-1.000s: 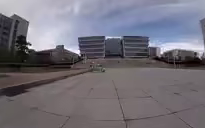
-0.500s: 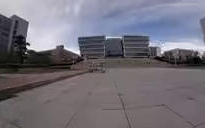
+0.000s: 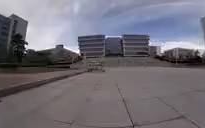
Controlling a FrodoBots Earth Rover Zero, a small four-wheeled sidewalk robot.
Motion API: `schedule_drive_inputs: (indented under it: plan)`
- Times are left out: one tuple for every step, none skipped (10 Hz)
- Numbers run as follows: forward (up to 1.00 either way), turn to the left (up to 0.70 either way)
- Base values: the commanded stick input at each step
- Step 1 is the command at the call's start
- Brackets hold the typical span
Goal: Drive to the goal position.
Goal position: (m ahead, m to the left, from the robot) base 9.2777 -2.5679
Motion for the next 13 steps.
schedule_drive_inputs:
  plan:
    - [0.85, 0.0]
    - [0.85, 0.0]
    - [0.85, 0.0]
    - [0.85, -0.12]
    - [0.85, 0.0]
    - [0.85, 0.0]
    - [0.85, 0.0]
    - [0.85, 0.0]
    - [0.85, 0.0]
    - [0.85, 0.0]
    - [0.85, 0.0]
    - [0.85, 0.0]
    - [0.85, -0.04]
